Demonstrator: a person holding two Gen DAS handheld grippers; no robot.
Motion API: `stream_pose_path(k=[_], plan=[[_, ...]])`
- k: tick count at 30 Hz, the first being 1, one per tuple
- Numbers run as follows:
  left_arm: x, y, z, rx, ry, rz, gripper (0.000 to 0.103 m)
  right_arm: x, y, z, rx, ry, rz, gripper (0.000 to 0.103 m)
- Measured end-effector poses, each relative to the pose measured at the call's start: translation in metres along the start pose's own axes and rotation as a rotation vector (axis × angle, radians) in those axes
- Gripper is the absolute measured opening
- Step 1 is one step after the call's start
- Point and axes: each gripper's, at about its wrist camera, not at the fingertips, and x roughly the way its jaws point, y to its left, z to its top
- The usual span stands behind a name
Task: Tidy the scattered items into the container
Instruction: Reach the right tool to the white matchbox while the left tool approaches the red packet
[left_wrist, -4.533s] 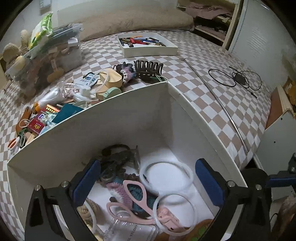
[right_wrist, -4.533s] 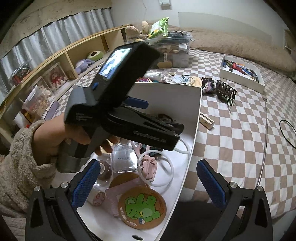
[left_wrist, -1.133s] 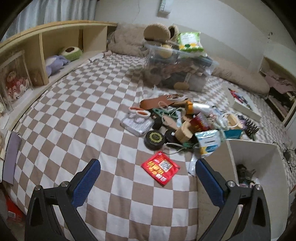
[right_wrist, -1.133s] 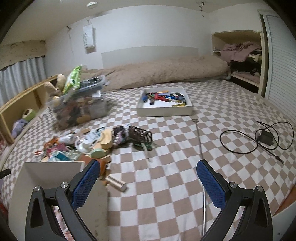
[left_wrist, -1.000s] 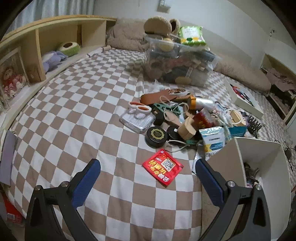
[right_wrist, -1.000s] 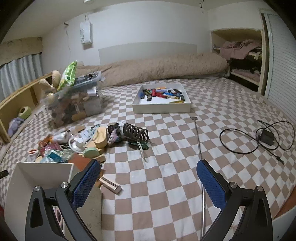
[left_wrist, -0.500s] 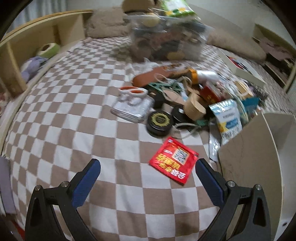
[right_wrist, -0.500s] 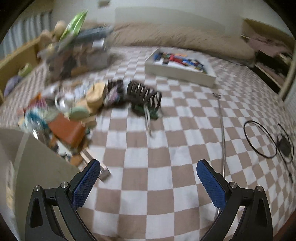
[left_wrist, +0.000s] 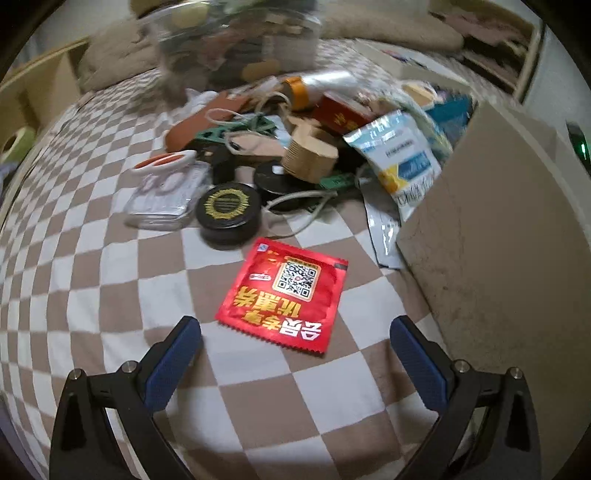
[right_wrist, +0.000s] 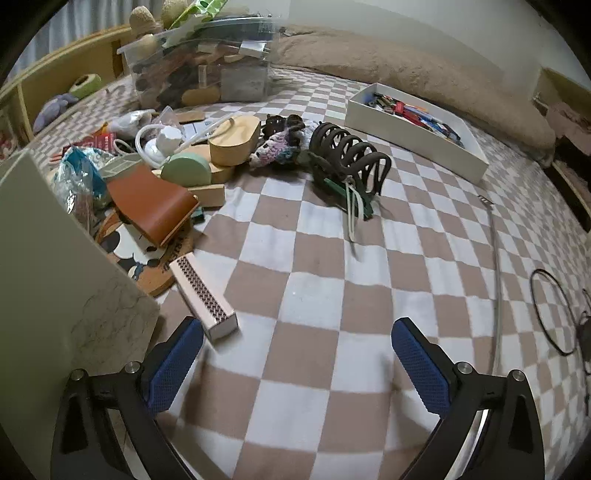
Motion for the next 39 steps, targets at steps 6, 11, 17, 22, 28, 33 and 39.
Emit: stream_pose_path(k=[6, 11, 17, 22, 28, 33, 39], plan=[[0.013, -0.009, -0.002, 0.108, -0.059, 0.022, 0.103, 0.013, 0.013, -0.003, -0.099, -0.005, 0.005, 0.083], [0.023, -0.007, 0.000, 0.102, -0.089, 0.010, 0.103, 0.016, 0.013, -0.001, -0.105, -0.013, 0.076, 0.071], [0.025, -0.014, 0.002, 0.113, -0.082, 0.050, 0.103, 0.015, 0.027, 0.001, -0.169, -0.016, 0.076, 0.053], [0.025, -0.014, 0.002, 0.085, -0.092, 0.056, 0.103, 0.019, 0.030, 0.003, -0.182, -0.013, 0.110, 0.044], [0.015, -0.024, -0.004, 0.127, -0.152, 0.077, 0.080, 0.016, 0.034, 0.000, -0.192, -0.028, 0.120, 0.032], [0.013, -0.030, -0.005, 0.153, -0.162, 0.069, 0.063, 0.014, 0.037, -0.002, -0.189, -0.031, 0.098, 0.030], [0.011, -0.022, -0.003, 0.114, -0.173, 0.077, 0.058, 0.012, 0.024, -0.002, -0.118, -0.022, 0.058, 0.025]])
